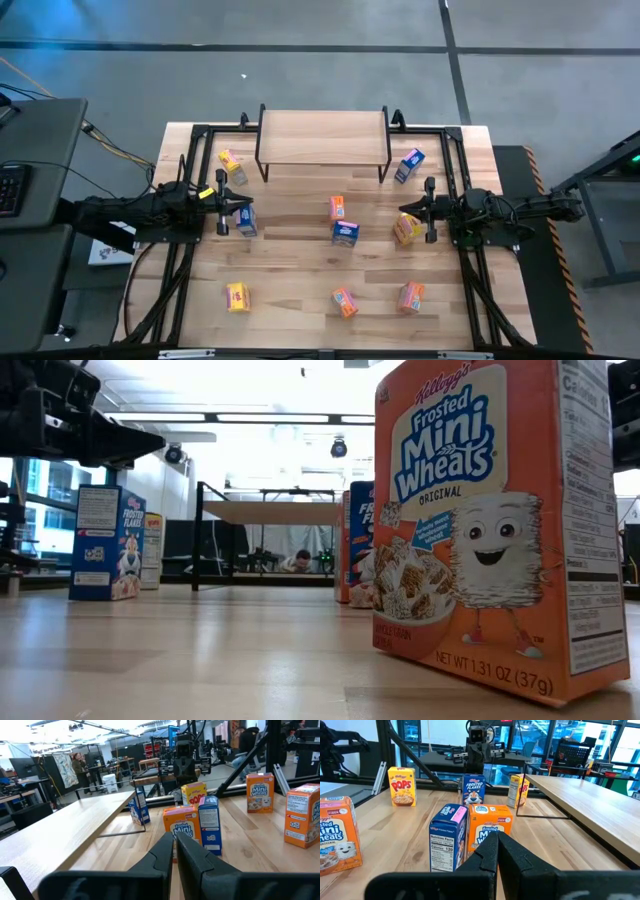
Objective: Stack cereal on shelf
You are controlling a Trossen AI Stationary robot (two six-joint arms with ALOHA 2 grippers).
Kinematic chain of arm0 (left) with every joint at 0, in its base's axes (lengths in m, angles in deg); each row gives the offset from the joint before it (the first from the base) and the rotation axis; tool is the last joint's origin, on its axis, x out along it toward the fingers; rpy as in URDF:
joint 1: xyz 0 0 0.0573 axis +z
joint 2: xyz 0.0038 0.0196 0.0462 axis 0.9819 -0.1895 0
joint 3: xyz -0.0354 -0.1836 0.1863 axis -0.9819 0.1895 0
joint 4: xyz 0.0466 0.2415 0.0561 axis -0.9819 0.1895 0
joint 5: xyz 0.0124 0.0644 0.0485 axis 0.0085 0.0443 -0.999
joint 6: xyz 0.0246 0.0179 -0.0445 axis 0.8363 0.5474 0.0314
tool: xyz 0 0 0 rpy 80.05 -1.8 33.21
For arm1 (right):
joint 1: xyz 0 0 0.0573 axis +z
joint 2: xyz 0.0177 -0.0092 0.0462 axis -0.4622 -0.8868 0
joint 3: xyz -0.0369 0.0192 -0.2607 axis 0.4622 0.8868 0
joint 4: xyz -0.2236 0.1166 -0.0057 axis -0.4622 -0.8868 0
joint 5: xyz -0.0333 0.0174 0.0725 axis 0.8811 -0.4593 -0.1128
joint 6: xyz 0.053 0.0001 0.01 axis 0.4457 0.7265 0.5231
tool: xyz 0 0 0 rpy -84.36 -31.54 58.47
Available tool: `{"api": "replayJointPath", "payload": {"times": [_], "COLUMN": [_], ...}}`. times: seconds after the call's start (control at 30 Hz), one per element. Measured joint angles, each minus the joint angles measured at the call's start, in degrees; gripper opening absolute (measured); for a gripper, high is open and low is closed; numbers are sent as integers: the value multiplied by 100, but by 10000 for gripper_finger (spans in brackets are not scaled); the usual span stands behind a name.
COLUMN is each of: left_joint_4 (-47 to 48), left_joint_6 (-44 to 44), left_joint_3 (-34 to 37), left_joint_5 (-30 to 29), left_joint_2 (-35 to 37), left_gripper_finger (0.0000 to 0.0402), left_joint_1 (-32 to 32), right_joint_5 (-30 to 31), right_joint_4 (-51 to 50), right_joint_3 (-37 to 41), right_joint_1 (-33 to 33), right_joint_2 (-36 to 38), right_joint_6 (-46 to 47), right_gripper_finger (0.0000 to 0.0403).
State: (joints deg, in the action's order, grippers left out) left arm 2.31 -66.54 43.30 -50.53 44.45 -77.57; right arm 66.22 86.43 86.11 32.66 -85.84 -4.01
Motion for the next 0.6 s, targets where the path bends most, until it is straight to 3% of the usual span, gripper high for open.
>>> {"api": "replayJointPath", "payload": {"times": [0.27,0.43,0.6], "left_joint_4": [-1,-1,-1], "left_joint_6": [0,0,-1], "left_joint_3": [0,0,0], "left_joint_5": [0,0,0], "left_joint_2": [0,0,0], "left_gripper_finger": [15,15,15], "left_joint_1": [0,1,0], "right_joint_5": [-321,-511,-325], "right_joint_4": [1013,1583,1583], "right_joint_3": [-10,-252,-725], "right_joint_1": [0,0,0], "right_joint_2": [0,2,-2], "right_joint_6": [360,-48,-215], "right_gripper_finger": [0,0,16]}}
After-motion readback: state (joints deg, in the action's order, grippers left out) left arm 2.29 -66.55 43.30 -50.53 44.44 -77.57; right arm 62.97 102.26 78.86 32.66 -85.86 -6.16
